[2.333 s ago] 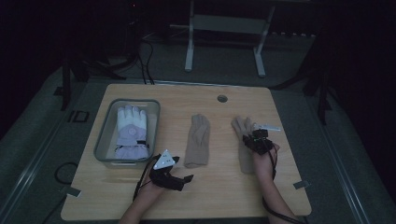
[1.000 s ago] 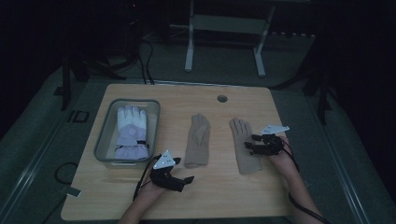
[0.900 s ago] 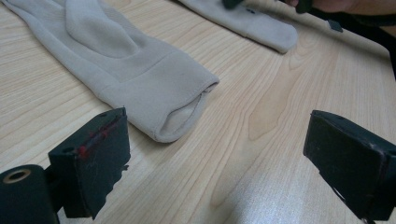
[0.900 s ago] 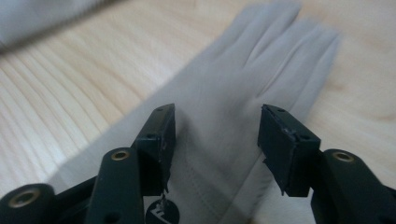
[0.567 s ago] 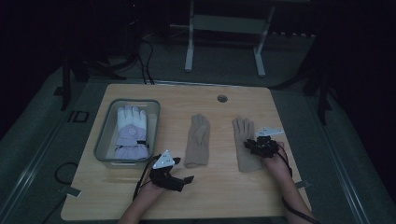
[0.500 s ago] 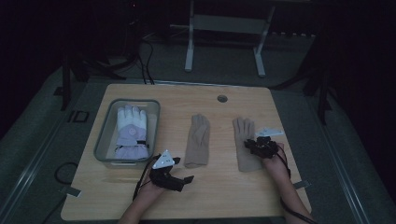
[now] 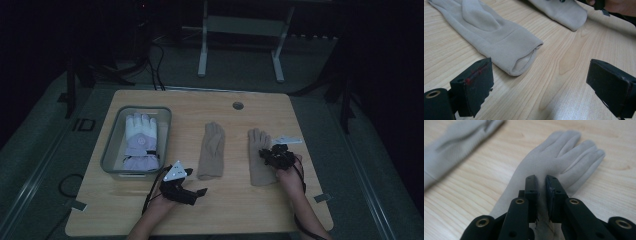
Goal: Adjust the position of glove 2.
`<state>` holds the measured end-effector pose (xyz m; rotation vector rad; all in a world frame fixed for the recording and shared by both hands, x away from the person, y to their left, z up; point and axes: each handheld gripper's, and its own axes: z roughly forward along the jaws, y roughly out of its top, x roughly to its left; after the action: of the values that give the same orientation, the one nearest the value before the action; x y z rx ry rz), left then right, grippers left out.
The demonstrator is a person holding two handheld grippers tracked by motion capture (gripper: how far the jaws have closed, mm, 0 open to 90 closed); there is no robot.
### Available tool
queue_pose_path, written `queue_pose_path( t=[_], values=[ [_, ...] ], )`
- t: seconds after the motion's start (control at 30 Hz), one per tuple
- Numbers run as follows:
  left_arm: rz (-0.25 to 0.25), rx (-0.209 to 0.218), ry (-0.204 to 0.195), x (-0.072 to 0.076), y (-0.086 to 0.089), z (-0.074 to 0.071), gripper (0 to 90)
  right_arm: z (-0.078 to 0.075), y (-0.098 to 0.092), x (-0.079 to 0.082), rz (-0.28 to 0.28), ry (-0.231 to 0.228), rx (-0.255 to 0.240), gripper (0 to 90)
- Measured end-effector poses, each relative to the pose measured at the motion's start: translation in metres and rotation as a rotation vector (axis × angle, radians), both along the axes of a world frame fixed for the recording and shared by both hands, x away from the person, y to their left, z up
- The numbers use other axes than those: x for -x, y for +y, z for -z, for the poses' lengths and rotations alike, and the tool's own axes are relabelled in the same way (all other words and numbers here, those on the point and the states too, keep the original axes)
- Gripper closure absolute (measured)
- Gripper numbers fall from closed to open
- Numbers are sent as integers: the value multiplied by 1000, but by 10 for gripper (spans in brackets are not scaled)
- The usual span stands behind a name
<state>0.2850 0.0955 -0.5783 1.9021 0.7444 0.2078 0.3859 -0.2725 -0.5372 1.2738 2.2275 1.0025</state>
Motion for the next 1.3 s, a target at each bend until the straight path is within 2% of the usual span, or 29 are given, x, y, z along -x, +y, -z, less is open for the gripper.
queue_pose_path(
  t=[0.2, 0.5, 0.73, 0.9, 0.93, 1.1, 1.23, 1.3],
  values=[
    [-3, -1, -5, 1, 0, 0, 74, -20, 11, 4, 39, -37, -40, 805],
    [-4, -2, -5, 0, 1, 0, 75, -40, 32, 4, 31, -72, -61, 804],
    [-5, -1, -6, 1, 0, 0, 75, -53, 62, 2, 22, -93, -94, 802],
    [-29, -2, -8, 0, 2, 0, 74, -57, 80, -1, 16, -92, -117, 802],
    [-30, -4, -9, 0, 2, 0, 74, -58, 90, -3, 23, -88, -136, 802],
    [-25, -9, -13, 0, 2, 0, 75, -62, 115, -4, 14, -96, -164, 801],
    [-30, -11, -17, 1, 2, 0, 74, -61, 132, -6, 26, -90, -204, 800],
    [-29, -12, -20, 1, 2, -1, 74, -58, 138, -7, 29, -64, -232, 800]
  ],
)
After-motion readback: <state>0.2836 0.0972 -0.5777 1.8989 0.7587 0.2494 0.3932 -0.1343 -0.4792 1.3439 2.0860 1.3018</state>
